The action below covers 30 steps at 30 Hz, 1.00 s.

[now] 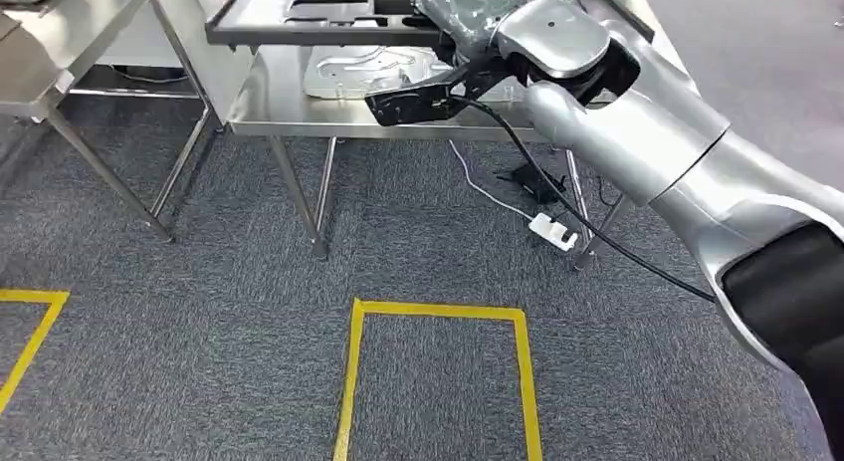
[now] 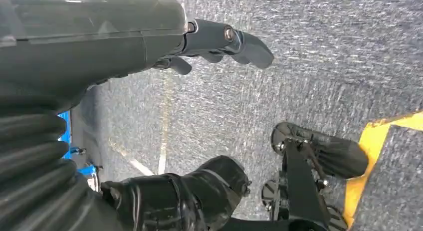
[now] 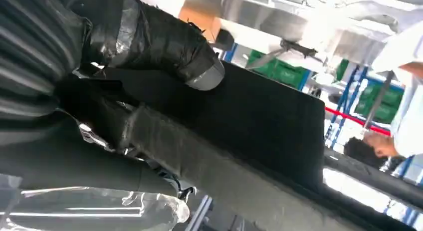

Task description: Take the parts from the cabinet and place them on the table.

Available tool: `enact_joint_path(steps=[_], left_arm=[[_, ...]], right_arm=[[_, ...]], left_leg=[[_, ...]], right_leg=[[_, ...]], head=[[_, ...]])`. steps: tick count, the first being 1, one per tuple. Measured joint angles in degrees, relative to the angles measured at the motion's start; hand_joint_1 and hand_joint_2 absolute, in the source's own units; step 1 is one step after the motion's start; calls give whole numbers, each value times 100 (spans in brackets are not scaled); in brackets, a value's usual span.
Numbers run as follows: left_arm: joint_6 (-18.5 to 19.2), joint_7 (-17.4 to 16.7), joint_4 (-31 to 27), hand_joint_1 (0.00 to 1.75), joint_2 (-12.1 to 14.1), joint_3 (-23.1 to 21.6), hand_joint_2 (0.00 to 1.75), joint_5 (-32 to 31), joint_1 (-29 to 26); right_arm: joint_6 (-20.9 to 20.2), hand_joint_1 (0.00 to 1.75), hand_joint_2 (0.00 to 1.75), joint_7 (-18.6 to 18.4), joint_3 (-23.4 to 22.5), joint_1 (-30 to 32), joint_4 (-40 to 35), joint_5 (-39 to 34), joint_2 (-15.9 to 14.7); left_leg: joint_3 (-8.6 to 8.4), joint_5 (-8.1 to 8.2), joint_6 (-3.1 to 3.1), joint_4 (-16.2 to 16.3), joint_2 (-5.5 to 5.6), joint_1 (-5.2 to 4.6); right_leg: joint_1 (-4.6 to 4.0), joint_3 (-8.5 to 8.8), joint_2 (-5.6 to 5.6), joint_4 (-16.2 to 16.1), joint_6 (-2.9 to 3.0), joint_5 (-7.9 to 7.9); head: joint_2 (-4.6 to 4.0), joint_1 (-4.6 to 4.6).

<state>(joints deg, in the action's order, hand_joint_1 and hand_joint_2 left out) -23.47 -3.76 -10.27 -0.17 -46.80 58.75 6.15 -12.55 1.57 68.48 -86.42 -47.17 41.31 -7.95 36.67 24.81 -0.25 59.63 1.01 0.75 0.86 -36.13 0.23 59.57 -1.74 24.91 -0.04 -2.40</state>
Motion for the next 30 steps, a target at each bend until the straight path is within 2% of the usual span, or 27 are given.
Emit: enact_joint_path(steps=[1,2,4,5,6,7,8,9,10,11,12,13,14,15,18,19,20,21,23,24,25,26,28,29,30], left_arm=[[0,2,0,0,0,0,175,0,0],[0,2,0,0,0,0,175,0,-3],[0,2,0,0,0,0,175,0,-10],[0,2,0,0,-4,0,175,0,-22],[0,2,0,0,-7,0,175,0,-19],[0,2,0,0,-4,0,175,0,-12],[0,8,0,0,-4,0,175,0,-12],[0,20,0,0,-4,0,175,-4,-12],[0,26,0,0,-4,0,175,-15,-12],[0,30,0,0,-4,0,175,-26,-14],[0,35,0,0,-2,0,175,-37,-17],[0,37,0,0,2,0,175,-46,-14],[0,39,0,0,4,0,175,-52,-11],[0,37,0,0,4,0,175,-59,-8],[24,15,0,0,4,0,175,-85,-2],[35,-15,0,0,7,0,175,-94,-8],[59,-57,0,0,4,0,175,-101,-10],[79,-109,0,0,7,0,175,-103,-1],[94,-184,0,0,24,-4,175,-116,10],[98,-193,0,0,33,-7,175,-116,19],[98,-201,0,0,39,-7,175,-116,19],[101,-206,0,0,42,-7,175,-116,17],[103,-206,0,0,44,-9,175,-118,1],[105,-206,0,0,44,-9,175,-118,-12],[105,-205,0,0,44,-9,175,-118,1]], right_arm=[[-2,175,175,2,0,7,4,0,2],[-2,175,175,2,0,6,6,2,2],[0,175,175,0,0,-2,7,0,2],[0,175,175,-2,0,-3,9,0,2],[0,175,175,-4,0,-6,9,2,4],[-2,175,175,-7,0,-4,11,2,6],[-2,175,175,-2,2,6,15,2,6],[-2,175,175,0,2,16,17,4,9],[-2,175,175,4,2,21,20,9,9],[-2,175,175,9,2,19,20,11,11],[0,175,175,11,2,12,22,18,9],[0,175,175,9,2,5,24,22,9],[2,175,175,9,2,-2,28,33,9],[9,175,175,9,2,-10,28,35,9],[11,175,175,-33,2,36,28,46,52],[11,175,175,-85,2,50,28,70,70],[11,175,175,-127,4,65,28,92,74],[13,175,175,-177,4,89,28,120,100],[68,175,175,-234,2,257,33,221,155],[81,175,175,-245,4,379,41,267,172],[81,175,175,-249,7,483,53,295,179],[83,175,175,-254,9,551,66,308,188],[83,175,175,-254,9,566,79,310,203],[83,175,175,-254,9,570,83,313,205],[85,175,175,-247,9,566,83,313,225]], left_leg=[[-1,-9,20,-11,1,9],[-14,-18,55,-43,4,26],[26,41,107,-1,-4,44],[85,187,129,197,-33,37],[247,386,146,556,-45,41],[486,612,165,1080,-55,45],[676,741,175,1469,-57,44],[795,754,180,1686,-57,43],[777,649,172,1618,-58,43],[648,448,157,1322,-59,42],[394,167,132,797,-60,39],[178,-33,107,357,-65,37],[11,-5,77,28,-80,10],[-40,12,59,-68,-76,-24],[-24,26,-13,-53,-63,-39],[-92,-2,-59,-131,-68,20],[-137,5,-88,-162,-69,16],[-152,16,-128,-162,-73,14],[-192,52,-168,-160,-73,10],[-213,74,-175,-154,-68,8],[-234,98,-176,-143,-56,9],[-253,128,-163,-119,-32,10],[-288,217,-127,-49,2,9],[-295,264,-100,-37,3,13],[-271,287,-64,-3,18,-29]], right_leg=[[-18,0,-1,2,14,4],[-36,-3,-2,6,55,7],[20,31,-24,-50,131,-34],[21,37,-26,-62,172,-32],[22,35,-26,-60,199,-34],[15,35,-24,-60,204,-31],[8,35,-22,-58,211,-26],[3,37,-18,-55,217,-21],[0,44,-16,-55,218,-17],[-1,52,-13,-54,214,-10],[-1,70,-13,-53,205,2],[-2,88,-13,-53,189,14],[-14,89,-19,-55,166,26],[-33,68,-17,-39,135,33],[-27,95,-26,-100,44,27],[-42,88,-28,-83,6,59],[-25,35,-29,74,-3,134],[-23,-119,-25,406,-1,297],[-20,-589,-24,1289,-26,609],[-15,-782,-24,1597,-38,658],[-11,-853,-26,1624,-43,574],[-4,-795,-26,1392,-37,363],[6,-402,-27,395,0,-219],[-5,-267,-23,88,27,-235],[-46,-178,-25,-23,31,-183]], head=[[0,-2],[0,7],[0,2],[0,-11],[0,-31],[0,-24],[0,-26],[0,-28],[0,-26],[0,-28],[0,-28],[0,-26],[0,-22],[0,-18],[0,-20],[0,-20],[0,-2],[0,7],[0,4],[0,0],[0,9],[0,7],[0,6],[0,4],[0,4]])
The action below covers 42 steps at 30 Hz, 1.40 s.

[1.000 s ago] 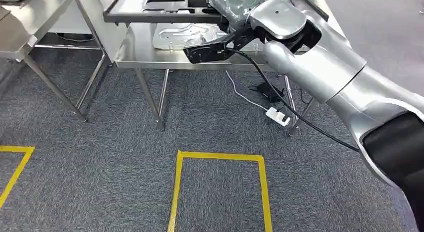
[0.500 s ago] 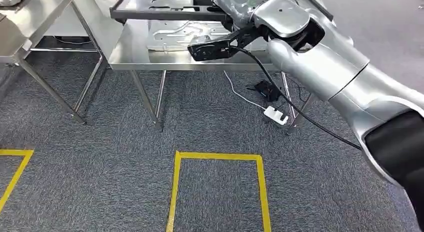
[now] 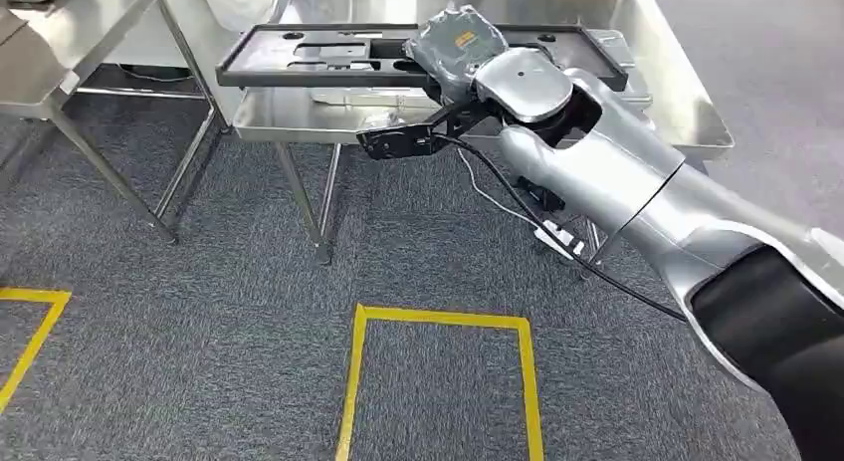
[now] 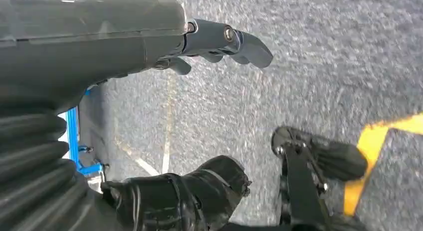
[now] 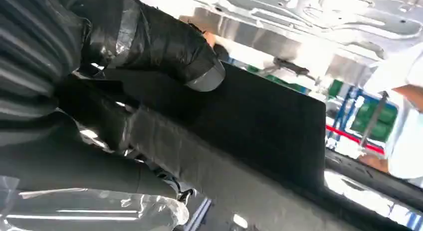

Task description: Take the parts from the cabinet and place them on the table.

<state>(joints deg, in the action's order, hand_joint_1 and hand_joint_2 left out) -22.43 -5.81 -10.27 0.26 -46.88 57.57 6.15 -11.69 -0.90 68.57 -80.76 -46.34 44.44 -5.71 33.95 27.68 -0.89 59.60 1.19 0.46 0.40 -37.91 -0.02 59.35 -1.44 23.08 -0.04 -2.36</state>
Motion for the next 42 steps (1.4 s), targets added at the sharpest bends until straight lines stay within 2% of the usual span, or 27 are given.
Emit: enact_joint_path(steps=[3,5,6,9,10,11,13,14,15,16,20,21,22,24,25,26,27,29,30,31,34,36,37,39,40,41,42], left_arm=[[0,0,0,0,2,-2,175,0,4],[-2,0,0,0,15,-2,175,0,-7],[-2,0,0,0,11,-2,175,0,-10],[-2,0,0,0,13,-18,175,0,-3],[-2,0,0,0,13,-22,175,0,-7],[-2,0,0,0,13,-24,175,0,-13],[-2,0,0,0,22,-24,175,0,-21],[-2,0,2,0,28,-24,175,0,-24],[-2,2,0,0,31,-31,175,0,-22],[2,11,0,0,35,-46,175,0,-5],[17,41,0,0,37,-74,175,-4,-18],[17,52,0,0,37,-74,175,2,-22],[15,65,0,0,37,-74,175,4,-16],[-4,76,2,0,39,-79,175,20,-5],[-7,76,0,0,44,-79,175,24,0],[-9,72,2,0,46,-79,175,28,-3],[-13,59,0,0,46,-81,175,31,-11],[-17,28,0,0,46,-81,175,28,-30],[-15,28,0,0,44,-83,175,24,-32],[-18,30,0,0,44,-85,175,24,-20],[-22,37,0,0,46,-87,175,54,-2],[-22,41,0,0,57,-87,175,42,-12],[-20,44,0,0,55,-87,175,33,-12],[-20,48,0,0,55,-96,175,35,-8],[-20,48,0,0,57,-101,175,35,-14],[-20,48,0,0,57,-103,175,35,-22],[-20,48,0,0,57,-103,175,35,-32]], right_arm=[[0,175,175,7,0,33,13,2,33],[7,175,175,7,0,31,22,2,55],[9,175,175,5,0,26,26,4,55],[9,175,175,7,0,68,37,11,83],[9,175,175,7,0,99,42,11,96],[9,175,175,7,0,118,46,11,101],[9,175,175,7,0,112,50,11,112],[9,175,175,7,0,108,55,13,114],[2,175,175,7,0,90,59,13,114],[-7,175,175,7,0,80,61,15,121],[-20,175,175,35,0,96,66,15,138],[-20,175,175,40,0,86,66,20,140],[-20,175,175,42,0,84,70,37,140],[-22,175,175,94,2,133,79,46,156],[-22,175,175,103,2,173,83,50,158],[-22,175,175,112,2,199,94,57,158],[-28,175,175,125,4,205,105,59,158],[-57,175,175,142,4,186,114,68,158],[-63,175,175,149,4,183,122,70,158],[-68,175,175,160,7,167,125,72,158],[-81,175,175,197,11,172,138,89,197],[-92,175,175,195,9,148,160,105,193],[-98,175,175,184,11,126,162,109,193],[-142,175,175,164,11,137,164,105,193],[-153,175,175,164,11,165,166,98,193],[-155,175,175,164,11,191,166,98,193],[-155,175,175,164,11,199,168,98,193]], left_leg=[[-59,23,95,-76,-6,23],[-53,117,158,24,-40,31],[81,244,176,301,-61,31],[820,628,223,1565,-67,39],[970,547,231,1705,-68,39],[968,303,232,1522,-73,39],[645,-360,210,588,-86,40],[485,-587,187,91,-98,39],[370,-465,170,71,-91,-13],[331,-415,103,-38,-90,-19],[199,-361,-40,-133,-79,9],[153,-336,-77,-143,-77,8],[120,-301,-125,-143,-81,8],[58,-228,-141,-142,-77,4],[15,-190,-142,-138,-73,4],[-42,-145,-137,-138,-63,4],[-113,-97,-128,-137,-50,4],[-262,4,-94,-140,-44,4],[-312,51,-64,-132,-43,-2],[-294,72,-33,-130,-25,-15],[-386,99,89,-138,-35,-24],[-247,144,141,177,-77,-6],[-15,203,164,548,-84,3],[559,534,173,1365,-86,18],[763,645,190,1567,-86,21],[850,622,207,1520,-86,24],[826,454,213,1252,-87,27]], right_leg=[[-22,7,23,6,73,41],[43,126,20,-83,134,57],[49,164,13,-94,169,79],[38,270,17,-92,211,174],[36,322,23,-89,209,215],[36,384,29,-83,199,266],[41,527,31,-71,162,373],[42,583,24,-73,136,431],[3,592,27,-78,98,459],[9,590,36,-85,67,468],[29,586,21,35,-31,496],[27,472,19,292,-42,575],[17,226,24,708,-50,707],[22,-325,22,1507,-74,953],[21,-515,22,1667,-75,947],[21,-563,22,1574,-74,809],[21,-497,22,1250,-57,536],[7,-153,19,252,15,-153],[-24,-78,18,-22,54,-215],[-53,-63,13,-99,61,20],[-37,61,25,-125,161,-58],[1,195,15,-147,236,-23],[2,217,17,-146,263,1],[-1,295,28,-146,277,89],[-1,354,35,-146,274,142],[0,424,42,-146,270,195],[2,507,54,-146,259,255]], head=[[0,-13],[0,-13],[0,-55],[0,-54],[0,-55],[0,-54],[0,-55],[0,-54],[0,-46],[0,-52],[0,-46],[0,-33],[0,-22],[0,-26],[0,-22],[0,-22],[0,-17],[0,-19],[0,-22],[0,-30],[0,-39],[0,-35],[2,-63],[0,-52],[0,-55],[0,-48],[0,-54]])
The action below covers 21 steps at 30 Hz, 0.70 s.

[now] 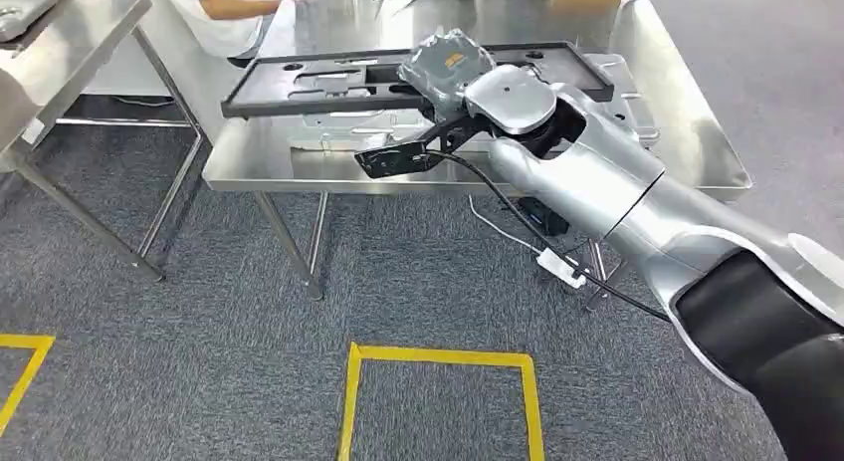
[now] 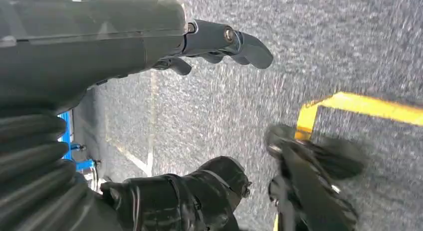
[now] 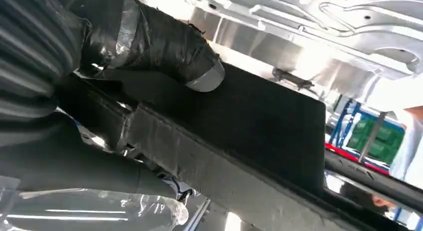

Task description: Take the parts from the cabinet and place them on the table.

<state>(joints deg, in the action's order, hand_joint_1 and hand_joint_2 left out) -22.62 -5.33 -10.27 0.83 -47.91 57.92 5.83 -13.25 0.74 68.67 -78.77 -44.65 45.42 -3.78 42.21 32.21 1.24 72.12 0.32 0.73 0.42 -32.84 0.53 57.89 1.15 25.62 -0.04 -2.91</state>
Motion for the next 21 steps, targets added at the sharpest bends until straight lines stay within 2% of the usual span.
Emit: enact_joint_path(steps=[1,2,3,4,5,6,7,8,9,10,11,12,13,14,15,16,17,18,19,20,21], left_arm=[[0,0,0,0,2,0,175,0,-15],[0,-2,2,0,4,0,175,0,-24],[-2,-4,2,0,7,-2,175,0,-38],[0,-7,2,0,11,-4,175,2,-44],[0,-13,2,0,11,-7,175,2,-28],[-2,-15,2,0,7,-9,175,0,-32],[-2,-17,2,0,7,-9,175,2,-33],[-6,-22,2,0,7,-9,175,2,-21],[-17,-22,2,0,7,-9,175,4,-22],[-17,-24,2,0,7,-9,175,13,-18],[-31,-24,2,0,7,-9,175,24,-15],[-48,-22,2,0,9,-9,175,26,-5],[-65,-15,2,0,11,-9,175,26,1],[-77,-13,2,0,11,-9,175,24,-4],[-79,-13,2,0,11,-11,175,24,-17],[-81,-13,2,0,9,-11,175,24,-35],[-79,-13,2,0,5,-11,175,20,-48],[-76,-13,2,0,2,-11,175,13,-51],[-66,-13,2,0,0,-11,175,0,-32],[-59,-13,2,0,2,-13,175,-9,-22],[-50,-18,2,0,2,-13,175,-11,-12]], right_arm=[[-4,175,175,-4,0,-3,4,0,-2],[-11,175,175,-20,0,-11,7,0,-4],[-18,175,175,-33,0,-14,11,0,-11],[-31,175,175,-39,2,-11,17,0,-24],[-53,175,175,-50,2,-30,17,-4,-28],[-72,175,175,-78,2,-5,20,-19,-33],[-79,175,175,-116,4,-17,22,-28,-59],[-85,175,175,-138,2,-51,22,-46,-78],[-98,175,175,-179,2,-72,22,-74,-114],[-107,175,175,-217,2,-108,24,-105,-160],[-122,175,175,-234,2,-122,24,-118,-190],[-162,175,175,-243,2,-118,24,-118,-247],[-188,175,175,-249,2,-103,35,-120,-331],[-201,175,175,-262,2,-96,46,-120,-396],[-203,175,175,-278,2,-97,57,-120,-446],[-203,175,175,-289,2,-101,61,-120,-489],[-205,175,175,-297,2,-111,61,-122,-533],[-210,175,175,-297,2,-113,61,-122,-582],[-221,175,175,-306,2,-114,61,-122,-621],[-251,175,175,-308,2,-116,61,-122,-627],[-262,175,175,-304,2,-108,41,-138,-638]], left_leg=[[-109,-294,-12,-430,-1,1],[-255,-687,-36,-935,-1,0],[-345,-1116,-79,-1333,-4,-4],[-322,-993,-101,-1378,-6,-63],[-413,-906,-134,-1358,-10,-69],[-462,-981,-188,-1410,-3,-61],[-496,-944,-226,-1412,-4,-65],[-575,-947,-262,-1430,-4,-46],[-633,-929,-289,-1445,-5,-39],[-670,-889,-323,-1445,-9,-38],[-711,-854,-349,-1446,-13,-38],[-756,-804,-352,-1446,-11,-38],[-811,-746,-358,-1446,-1,-38],[-877,-690,-353,-1446,19,-37],[-954,-631,-344,-1445,35,-37],[-1041,-567,-334,-1445,42,-36],[-1136,-495,-318,-1445,42,-36],[-1196,-421,-293,-1448,42,-36],[-1264,-337,-252,-1387,35,-67],[-1245,-302,-217,-1467,55,-67],[-1323,-280,-176,-1457,29,-67]], right_leg=[[0,91,7,0,-18,63],[1,180,6,-1,-38,131],[1,189,6,-10,-59,188],[-16,276,22,32,-99,238],[-14,272,36,12,-145,285],[-15,339,33,70,-185,273],[-29,367,32,71,-200,272],[-24,352,28,119,-231,325],[5,271,11,317,-257,325],[1,48,1,682,-263,358],[5,-227,2,1096,-281,465],[12,-523,1,1490,-291,637],[20,-781,1,1739,-312,831],[27,-925,0,1748,-322,913],[29,-962,-2,1573,-339,852],[28,-917,-5,1243,-329,641],[26,-812,-9,774,-319,260],[18,-713,-28,308,-294,-263],[-4,-709,-42,0,-255,-630],[-18,-627,-44,57,-189,-477],[-25,-626,-22,15,-151,-542]], head=[[0,2],[0,0],[0,4],[0,9],[0,13],[0,7],[0,39],[0,42],[0,54],[0,57],[0,50],[0,50],[0,55],[0,57],[0,55],[0,57],[0,57],[0,59],[0,74],[0,83],[2,74]])
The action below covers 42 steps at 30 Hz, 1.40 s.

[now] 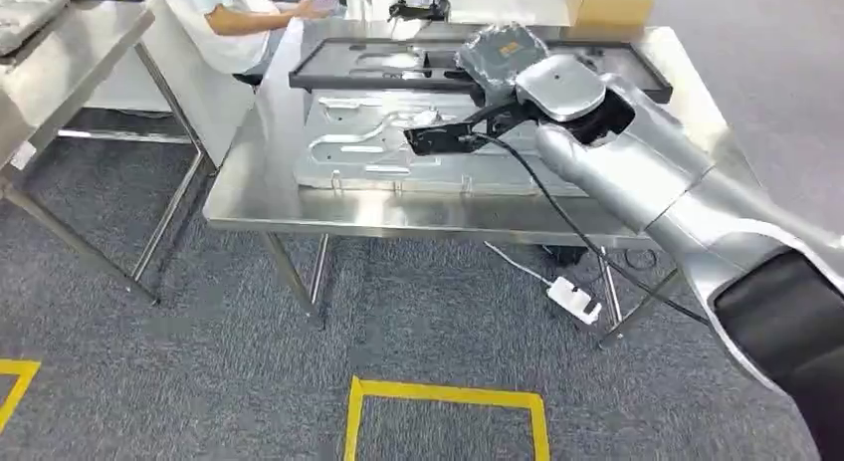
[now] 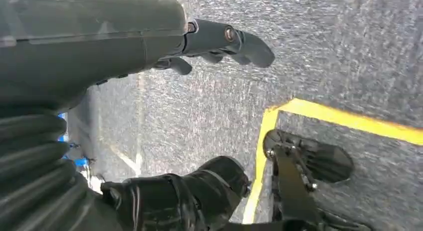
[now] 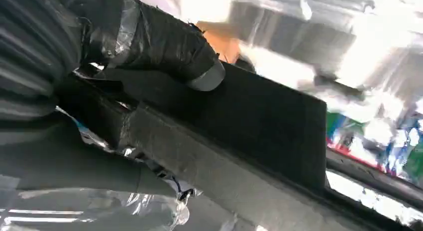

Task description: Take the parts from the cabinet and place them on the table.

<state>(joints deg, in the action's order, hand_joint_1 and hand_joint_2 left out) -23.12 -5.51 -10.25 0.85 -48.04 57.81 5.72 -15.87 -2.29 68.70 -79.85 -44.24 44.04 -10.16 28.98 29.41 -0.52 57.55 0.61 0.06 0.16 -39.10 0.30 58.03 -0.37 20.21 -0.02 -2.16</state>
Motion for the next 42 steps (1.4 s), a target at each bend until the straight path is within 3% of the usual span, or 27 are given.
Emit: enact_joint_path(steps=[3,5,7,8,9,10,11,13,15,17,19,20,22,24,25,26,27,28,30,32,35,37,38,39,40,41,42], left_arm=[[42,4,0,0,13,-2,175,-4,17],[55,4,0,0,2,-4,175,-4,23],[55,4,0,0,2,-7,175,-4,18],[55,4,0,0,2,-7,175,-4,10],[55,4,0,0,2,-7,175,-4,5],[55,4,0,0,2,-9,175,-4,-3],[55,4,0,0,2,-9,175,-4,-11],[52,4,13,0,22,-9,175,-4,-48],[55,4,15,0,24,-9,175,-4,-39],[57,4,15,0,17,-9,175,-4,-19],[57,4,15,0,15,-11,175,-4,-7],[59,4,15,0,18,-11,175,-4,-3],[57,4,15,0,20,-11,175,-4,16],[68,7,15,0,17,-11,175,-5,13],[72,4,15,0,17,-11,175,-7,5],[90,4,15,0,11,-11,175,-7,-4],[94,4,15,0,4,-11,175,-4,-6],[92,0,18,0,4,-11,175,-2,-36],[74,-15,17,0,0,-11,175,2,32],[48,-50,17,0,0,-11,175,28,29],[15,-61,17,0,-13,-11,175,50,34],[7,27,17,0,-11,-11,175,160,35],[4,64,17,0,-11,-11,175,203,33],[2,83,17,0,-13,-11,175,238,31],[-2,98,17,0,-13,-11,175,243,25],[-4,101,17,0,-13,-11,175,245,24],[-11,107,17,0,-13,-11,175,249,23]], right_arm=[[-9,175,175,-18,0,0,-46,-4,-24],[-9,175,175,-46,0,-15,-54,-4,-33],[-11,175,175,-42,0,22,-55,-6,-33],[-11,175,175,-42,0,55,-55,-6,-33],[-11,175,175,-35,0,73,-55,-6,-33],[-11,175,175,-37,0,78,-55,-6,-33],[-11,175,175,-37,0,73,-57,-6,-33],[-15,175,175,-37,0,75,-57,-6,-46],[-24,175,175,-28,0,85,-68,-9,-39],[-24,175,175,-31,0,61,-76,-9,-41],[-22,175,175,-37,0,29,-85,-9,-57],[-24,175,175,-42,0,16,-85,-9,-63],[-26,175,175,-37,0,58,-85,-9,-63],[-35,175,175,-37,0,97,-85,-9,-74],[-37,175,175,-37,0,99,-85,-9,-76],[-39,175,175,-39,0,98,-85,-9,-76],[-39,175,175,-42,0,100,-85,-17,-79],[-42,175,175,-42,0,128,-83,-24,-81],[-31,175,175,-26,0,163,-105,-33,-76],[-17,175,175,-13,0,189,-127,-39,-68],[-4,175,175,-13,0,186,-131,-31,-74],[4,175,175,64,0,226,-131,-30,-70],[11,175,175,118,0,282,-129,-28,-68],[20,175,175,140,0,339,-129,-31,-63],[35,175,175,160,0,385,-125,-33,-57],[53,175,175,177,0,408,-125,-37,-48],[63,175,175,179,0,413,-125,-37,-39]], left_leg=[[73,-26,61,265,-20,17],[549,46,100,1026,-29,29],[1042,442,136,1634,-30,36],[1209,592,136,1709,-30,36],[1267,588,125,1566,-30,36],[1242,441,118,1268,-30,34],[1168,123,76,855,-29,27],[1100,-964,-43,3,-22,-43],[991,-840,-86,8,-8,-96],[854,-786,-181,-40,-22,-88],[691,-717,-226,-98,-27,-55],[631,-652,-247,-97,-38,-51],[487,-511,-240,-97,-35,-50],[298,-348,-216,-87,-8,-37],[188,-258,-202,-75,10,-25],[64,-148,-183,-57,28,-7],[-43,-43,-157,-47,34,1],[-66,61,-117,-42,46,-6],[-147,178,-36,-22,64,-14],[-164,132,35,10,55,3],[399,-7,111,964,10,19],[880,377,157,1545,4,31],[1075,662,165,1665,0,31],[1160,744,164,1606,-5,31],[1170,631,162,1396,-8,31],[1122,322,149,1044,-10,31],[1041,-144,122,602,-12,30]], right_leg=[[18,173,14,-29,151,97],[17,253,14,-31,207,185],[9,375,33,-31,211,303],[3,468,41,-31,210,379],[-3,567,48,-31,206,456],[-12,673,52,-31,202,531],[-25,782,51,-31,194,611],[-38,942,63,-17,166,754],[-25,1022,95,-46,70,903],[-44,1086,92,62,44,852],[-21,796,46,594,-2,799],[-12,500,42,1033,-23,831],[27,-24,33,1624,-75,1196],[57,-296,22,1603,-123,1471],[63,-307,17,1353,-134,1397],[63,-262,12,921,-147,1088],[63,-205,-2,476,-146,617],[66,-186,-33,25,-133,-190],[3,-150,-10,44,-25,-108],[-9,-124,-12,29,81,-62],[43,90,-11,-44,176,36],[43,190,3,-48,194,144],[42,270,19,-48,189,215],[41,348,31,-48,186,275],[40,433,37,-46,181,341],[37,520,40,-42,170,407],[34,608,40,-38,158,472]], head=[[-2,15],[-2,-15],[-2,-17],[-2,-17],[-2,-18],[-2,-15],[-2,-17],[-2,-7],[-2,-11],[-2,-26],[-2,-11],[-2,-13],[-2,-15],[-2,-13],[-2,-9],[-2,-11],[-2,-4],[-2,19],[0,7],[0,9],[-2,-18],[-2,-15],[-2,-11],[-2,-15],[-2,-11],[-2,-15],[-2,-11]])
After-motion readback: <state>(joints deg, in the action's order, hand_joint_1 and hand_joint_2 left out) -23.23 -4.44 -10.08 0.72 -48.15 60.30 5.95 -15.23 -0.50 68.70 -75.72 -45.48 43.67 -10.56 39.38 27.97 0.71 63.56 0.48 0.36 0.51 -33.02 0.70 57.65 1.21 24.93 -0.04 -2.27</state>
